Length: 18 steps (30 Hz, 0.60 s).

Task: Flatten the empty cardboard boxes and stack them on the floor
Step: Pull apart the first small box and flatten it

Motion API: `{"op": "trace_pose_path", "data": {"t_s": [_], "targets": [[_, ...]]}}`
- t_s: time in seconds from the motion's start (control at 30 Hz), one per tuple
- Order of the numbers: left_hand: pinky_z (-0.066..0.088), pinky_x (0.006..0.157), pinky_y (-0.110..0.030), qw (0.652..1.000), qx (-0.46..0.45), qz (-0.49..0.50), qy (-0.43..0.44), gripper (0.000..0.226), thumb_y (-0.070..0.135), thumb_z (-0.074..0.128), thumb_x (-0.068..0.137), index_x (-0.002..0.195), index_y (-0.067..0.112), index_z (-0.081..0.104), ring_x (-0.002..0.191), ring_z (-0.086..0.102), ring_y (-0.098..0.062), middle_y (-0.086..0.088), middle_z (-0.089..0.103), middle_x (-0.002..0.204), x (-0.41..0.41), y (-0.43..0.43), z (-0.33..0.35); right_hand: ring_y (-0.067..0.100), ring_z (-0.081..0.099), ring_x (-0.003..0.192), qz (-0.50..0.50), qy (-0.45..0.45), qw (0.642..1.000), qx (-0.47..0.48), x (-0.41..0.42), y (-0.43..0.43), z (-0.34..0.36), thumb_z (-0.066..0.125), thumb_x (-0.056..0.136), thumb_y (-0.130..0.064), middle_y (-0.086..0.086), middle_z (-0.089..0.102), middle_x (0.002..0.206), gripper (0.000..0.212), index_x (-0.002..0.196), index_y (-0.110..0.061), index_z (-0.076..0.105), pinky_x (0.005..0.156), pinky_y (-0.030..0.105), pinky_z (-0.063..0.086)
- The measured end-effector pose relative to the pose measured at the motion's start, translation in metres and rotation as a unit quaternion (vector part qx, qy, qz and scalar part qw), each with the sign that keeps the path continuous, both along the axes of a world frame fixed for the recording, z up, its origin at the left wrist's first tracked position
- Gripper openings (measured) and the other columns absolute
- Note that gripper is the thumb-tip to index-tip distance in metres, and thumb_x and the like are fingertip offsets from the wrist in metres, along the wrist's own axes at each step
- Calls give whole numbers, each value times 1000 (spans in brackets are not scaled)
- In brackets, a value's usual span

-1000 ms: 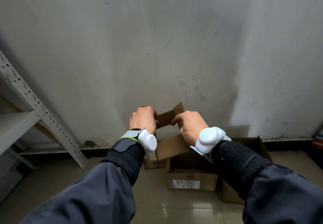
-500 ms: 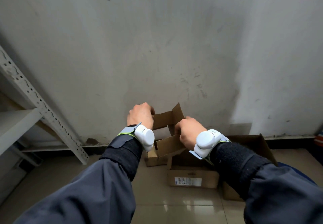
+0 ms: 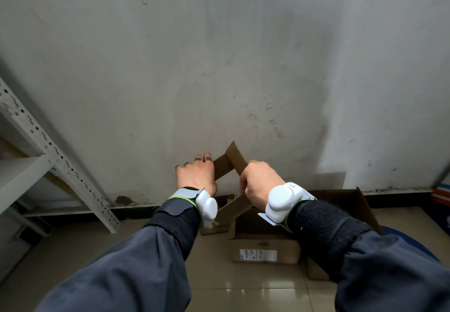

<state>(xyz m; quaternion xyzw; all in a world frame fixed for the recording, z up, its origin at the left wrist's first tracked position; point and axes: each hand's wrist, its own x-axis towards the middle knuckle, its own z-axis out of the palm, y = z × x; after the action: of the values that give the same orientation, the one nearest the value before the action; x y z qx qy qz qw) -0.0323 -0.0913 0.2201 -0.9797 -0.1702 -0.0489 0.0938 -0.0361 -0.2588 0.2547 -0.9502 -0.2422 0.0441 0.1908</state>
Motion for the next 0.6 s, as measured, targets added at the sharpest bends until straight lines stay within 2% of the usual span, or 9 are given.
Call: {"op": "trace_pose_path", "data": {"t_s": [0.13, 0.23, 0.3, 0.47, 0.6], "targets": [[40, 73, -37, 1000, 1, -16, -23, 54, 35, 59, 78, 126, 19, 42, 97, 67, -34, -5, 68, 104, -1, -4, 0, 31, 63, 95, -10, -6, 1000, -6, 2, -4, 0, 58, 83, -1, 9, 60, 109, 22, 89, -11, 77, 80, 37, 55], [44, 75, -38, 999, 1, -49, -2, 68, 51, 64, 77, 131, 19, 38, 106, 63, -31, -3, 61, 117, -1, -5, -3, 30, 62, 94, -11, -13, 1000, 11, 2, -6, 3, 57, 82, 1, 7, 59, 107, 27, 83, -16, 78, 76, 34, 53], [46, 77, -38, 999, -11, -37, -3, 73, 55, 69, 76, 130, 18, 38, 109, 63, -30, -3, 55, 122, -1, -4, -5, 30, 61, 92, -7, -19, 1000, 21, 1, -7, 7, 57, 81, 3, 6, 58, 105, 29, 79, -17, 78, 72, 32, 51], [41, 68, -36, 999, -36, 13, 2, 61, 38, 68, 82, 127, 12, 37, 102, 69, -33, -8, 56, 121, -1, -2, -8, 29, 62, 91, 1, -17, 1000, 15, -2, -6, 4, 58, 80, 4, 5, 57, 104, 28, 78, -16, 77, 68, 30, 47], [46, 73, -38, 996, -83, -9, 24, 55, 29, 62, 82, 129, 8, 39, 106, 65, -37, -12, 55, 123, -5, -14, -6, 30, 62, 93, -4, -23, 1000, 13, 1, -7, 2, 55, 82, 3, 6, 59, 106, 30, 83, -17, 78, 73, 32, 51]]}}
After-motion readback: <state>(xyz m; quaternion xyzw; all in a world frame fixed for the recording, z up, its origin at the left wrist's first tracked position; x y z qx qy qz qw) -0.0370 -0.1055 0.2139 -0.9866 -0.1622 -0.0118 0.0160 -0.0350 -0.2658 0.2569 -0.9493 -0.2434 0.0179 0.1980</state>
